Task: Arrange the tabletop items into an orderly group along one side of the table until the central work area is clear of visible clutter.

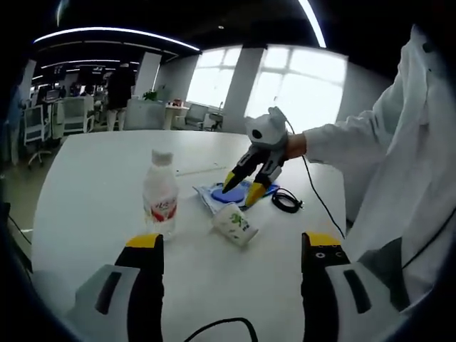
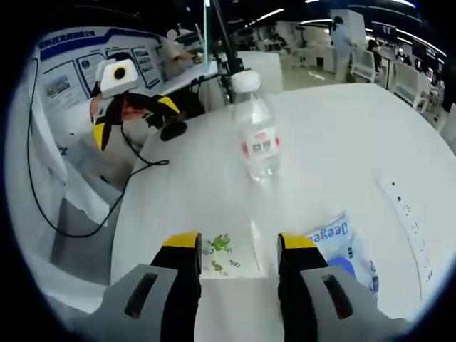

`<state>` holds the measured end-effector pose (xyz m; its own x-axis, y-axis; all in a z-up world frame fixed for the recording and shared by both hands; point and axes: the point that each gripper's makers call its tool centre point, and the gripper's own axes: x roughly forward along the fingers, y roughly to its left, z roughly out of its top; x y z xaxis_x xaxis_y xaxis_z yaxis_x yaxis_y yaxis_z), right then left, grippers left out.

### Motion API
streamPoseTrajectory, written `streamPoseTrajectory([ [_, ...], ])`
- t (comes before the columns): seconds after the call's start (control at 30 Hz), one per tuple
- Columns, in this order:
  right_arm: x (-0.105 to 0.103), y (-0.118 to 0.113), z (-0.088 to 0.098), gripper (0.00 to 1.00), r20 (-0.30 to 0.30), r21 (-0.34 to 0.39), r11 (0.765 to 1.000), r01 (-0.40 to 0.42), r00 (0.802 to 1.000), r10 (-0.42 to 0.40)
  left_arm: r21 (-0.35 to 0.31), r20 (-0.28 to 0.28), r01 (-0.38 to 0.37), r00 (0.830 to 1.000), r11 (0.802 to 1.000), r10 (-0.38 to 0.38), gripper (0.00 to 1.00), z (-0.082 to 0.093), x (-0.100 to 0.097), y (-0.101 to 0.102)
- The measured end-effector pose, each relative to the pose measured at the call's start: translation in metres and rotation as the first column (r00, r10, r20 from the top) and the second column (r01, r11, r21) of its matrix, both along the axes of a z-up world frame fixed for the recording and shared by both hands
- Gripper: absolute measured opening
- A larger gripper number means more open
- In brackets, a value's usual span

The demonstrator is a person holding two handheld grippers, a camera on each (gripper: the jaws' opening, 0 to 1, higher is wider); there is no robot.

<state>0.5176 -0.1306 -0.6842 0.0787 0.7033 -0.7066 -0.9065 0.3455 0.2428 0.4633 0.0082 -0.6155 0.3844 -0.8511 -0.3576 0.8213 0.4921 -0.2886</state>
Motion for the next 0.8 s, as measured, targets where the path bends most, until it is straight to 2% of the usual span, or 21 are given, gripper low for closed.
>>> streamPoseTrajectory([
  [0.23,0.003,0.000,-0.006,0.30,-0.081,0.027,0.999,-0.017,0.997,0.019,-0.006,-0.003,-0.004,1.000,1.000,0.004,0.80,-0.001,0.002,-0.001],
  [0.47,-0.003,-0.004,-0.017,0.28,-0.147,-0.009,0.998,-0.062,0.987,0.060,-0.011,-0.003,-0.003,1.000,1.000,0.003,0.79,-0.002,0.001,-0.002],
  [0.6,-0.008,-0.005,-0.024,0.19,-0.184,-0.028,0.997,-0.073,0.981,0.067,-0.011,-0.003,-0.004,1.000,1.000,0.004,0.79,-0.003,0.001,-0.003],
  [0.7,-0.017,-0.004,-0.021,0.08,-0.188,-0.028,0.994,-0.107,0.977,0.100,-0.015,-0.002,-0.004,1.000,1.000,0.003,0.79,-0.001,0.001,-0.005],
  [0.8,-0.025,-0.005,-0.017,0.06,-0.203,-0.039,0.992,-0.120,0.973,0.109,-0.014,0.000,0.000,1.000,1.000,0.000,0.79,-0.001,0.000,-0.005],
])
